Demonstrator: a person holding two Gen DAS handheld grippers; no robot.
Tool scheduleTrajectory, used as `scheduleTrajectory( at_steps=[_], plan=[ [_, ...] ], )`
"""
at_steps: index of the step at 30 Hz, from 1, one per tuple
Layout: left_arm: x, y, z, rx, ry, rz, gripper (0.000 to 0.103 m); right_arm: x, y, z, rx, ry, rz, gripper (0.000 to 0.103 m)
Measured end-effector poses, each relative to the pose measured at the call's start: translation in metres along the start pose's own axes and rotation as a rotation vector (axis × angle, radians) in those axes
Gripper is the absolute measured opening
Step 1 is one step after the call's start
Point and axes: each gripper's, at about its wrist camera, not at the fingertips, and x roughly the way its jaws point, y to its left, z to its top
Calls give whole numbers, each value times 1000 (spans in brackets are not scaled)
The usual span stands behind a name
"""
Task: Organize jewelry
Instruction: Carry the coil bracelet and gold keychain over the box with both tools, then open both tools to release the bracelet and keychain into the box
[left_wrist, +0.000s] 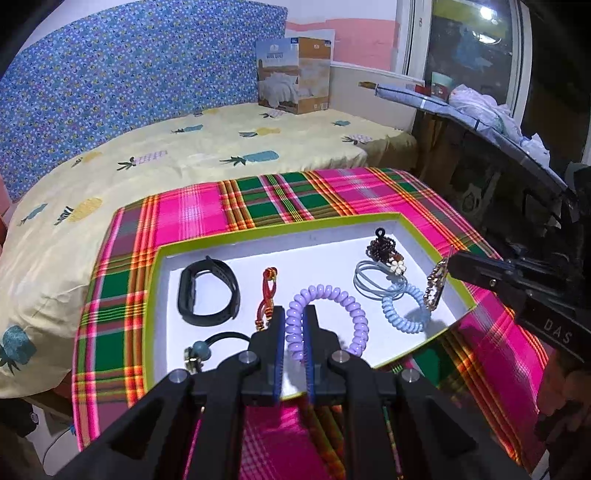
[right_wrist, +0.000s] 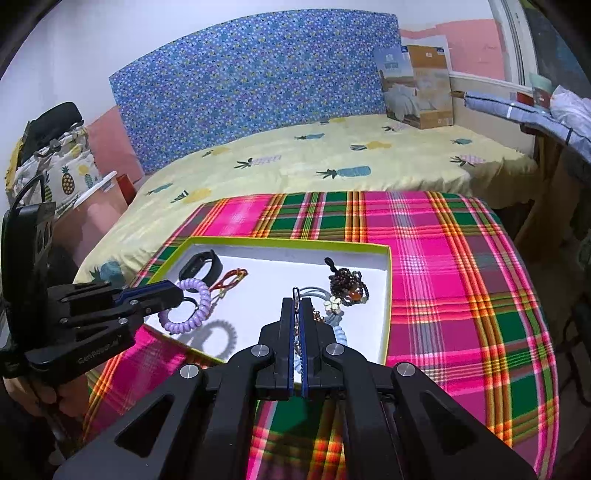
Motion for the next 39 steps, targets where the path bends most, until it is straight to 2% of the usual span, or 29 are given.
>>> scheduleTrajectory(
  at_steps=[15, 27, 30, 32, 39],
  plan=[
    [35, -4, -4, 16, 84, -11, 10, 27, -16, -5, 30, 51, -6, 2],
    [39, 0, -3, -6, 101, -27, 10, 44, -31, -5, 92, 114, 5, 2],
    [36, 0, -4, -10, 100, -35, 10, 40, -30, -4, 84, 107, -1, 6],
    [32, 1, -3, -14, 94, -38, 10, 35, -29, -3, 78, 95, 7, 17],
    [2, 0, -7, -15, 42, -32, 11, 15, -21, -3, 60, 63, 12, 18]
  ],
)
